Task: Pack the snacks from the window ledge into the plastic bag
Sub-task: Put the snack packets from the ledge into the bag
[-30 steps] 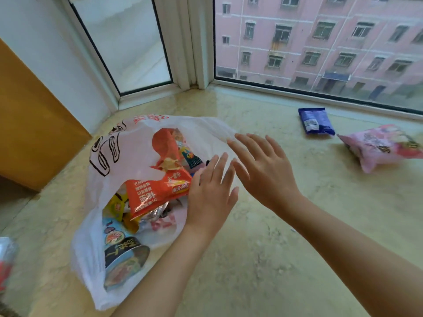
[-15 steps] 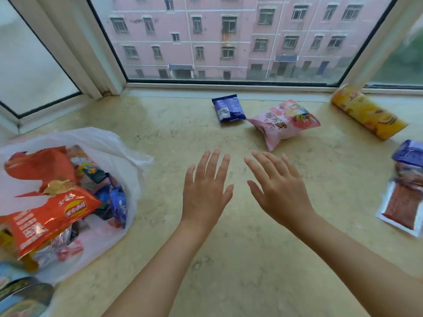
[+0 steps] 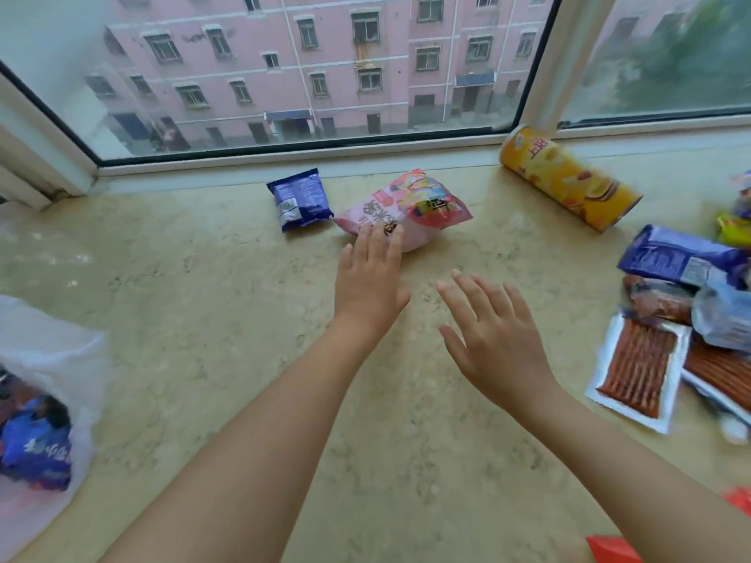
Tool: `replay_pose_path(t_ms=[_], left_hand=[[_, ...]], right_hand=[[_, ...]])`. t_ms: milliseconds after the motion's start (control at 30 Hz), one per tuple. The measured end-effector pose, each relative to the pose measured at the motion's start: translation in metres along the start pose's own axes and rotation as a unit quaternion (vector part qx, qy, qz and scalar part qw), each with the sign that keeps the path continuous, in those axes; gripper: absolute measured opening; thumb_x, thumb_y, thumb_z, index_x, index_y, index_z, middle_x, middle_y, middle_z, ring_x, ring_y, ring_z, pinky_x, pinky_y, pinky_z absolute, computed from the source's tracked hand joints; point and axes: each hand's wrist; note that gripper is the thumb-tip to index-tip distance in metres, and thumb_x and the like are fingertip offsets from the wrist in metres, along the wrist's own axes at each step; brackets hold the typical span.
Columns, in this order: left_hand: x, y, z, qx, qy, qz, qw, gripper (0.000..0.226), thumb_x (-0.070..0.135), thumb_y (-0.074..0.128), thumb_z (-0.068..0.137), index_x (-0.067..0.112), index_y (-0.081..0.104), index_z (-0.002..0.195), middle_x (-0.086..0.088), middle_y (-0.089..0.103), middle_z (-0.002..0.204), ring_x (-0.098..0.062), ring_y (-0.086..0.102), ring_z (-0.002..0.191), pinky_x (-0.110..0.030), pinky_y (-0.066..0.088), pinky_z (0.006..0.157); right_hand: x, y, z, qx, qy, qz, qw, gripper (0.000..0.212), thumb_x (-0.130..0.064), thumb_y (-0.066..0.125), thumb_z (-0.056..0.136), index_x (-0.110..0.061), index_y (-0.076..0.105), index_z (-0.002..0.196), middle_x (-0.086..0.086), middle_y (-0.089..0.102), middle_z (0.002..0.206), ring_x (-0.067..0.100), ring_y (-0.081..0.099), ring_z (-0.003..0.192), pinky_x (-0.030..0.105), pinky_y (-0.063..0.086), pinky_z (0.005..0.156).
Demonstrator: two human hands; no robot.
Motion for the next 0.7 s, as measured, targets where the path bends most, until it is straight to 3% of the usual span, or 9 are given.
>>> replay_pose_path(t_ms=[67,200,467,600,700], left_hand=[[0.005,0.004,0.024,-0.008,-0.013,0.022,1.0,0.092,0.045,0.059,0.085,0.018,0.003,0.153,-0.015,0.01,0.158,-0.029,0.006,0.147,-0.041,0.011,0.116],[0.008,0.012,0.06,-0.024,-0.043,0.031,0.998,0.098,0.049,0.061,0.083,0.024,-0.005,0.152,-0.019,0.007,0.158,-0.034,0.006,0.146,-0.047,0.011,0.116],[-0.013,0.009,0.058,-0.024,-0.032,0.0,0.999,0.092,0.031,0.063,0.086,0.031,-0.002,0.152,-0.016,0.033,0.147,-0.034,0.047,0.122,-0.045,0.043,0.092],[-0.044,-0.001,0.025,-0.055,-0.004,0.006,0.998,0.098,0.033,0.065,0.084,0.035,-0.005,0.151,-0.012,0.033,0.146,-0.034,0.048,0.12,-0.052,0.044,0.094],[-0.078,-0.013,0.002,-0.089,-0.009,0.046,0.995,0.088,0.036,0.058,0.088,0.036,-0.004,0.151,-0.008,0.034,0.144,-0.029,0.049,0.119,-0.038,0.046,0.085]], right_hand=[[0.008,0.007,0.001,-0.003,0.006,0.007,1.0,0.05,-0.035,0.048,0.091,-0.014,0.051,0.136,0.011,0.053,0.137,0.031,0.052,0.123,0.052,0.039,0.101],[0.021,0.019,0.003,-0.004,0.015,0.017,1.0,0.049,-0.035,0.046,0.092,-0.015,0.05,0.137,0.01,0.053,0.138,0.031,0.052,0.124,0.051,0.038,0.103],[0.016,0.031,0.022,-0.017,0.019,0.039,0.999,0.049,-0.035,0.046,0.09,-0.012,0.054,0.133,0.014,0.055,0.134,0.033,0.053,0.12,0.054,0.04,0.1],[0.002,0.021,0.054,-0.005,0.022,0.057,0.998,0.052,-0.035,0.048,0.088,-0.011,0.051,0.134,0.014,0.054,0.133,0.034,0.053,0.119,0.053,0.043,0.097],[-0.012,0.015,0.085,-0.005,0.021,0.069,0.997,0.051,-0.036,0.045,0.089,-0.011,0.05,0.133,0.014,0.054,0.134,0.034,0.051,0.119,0.052,0.043,0.097]])
Point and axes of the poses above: each hand's wrist, its own z-axis towards the middle knuckle, its own y-axis out of the palm, x = y × z
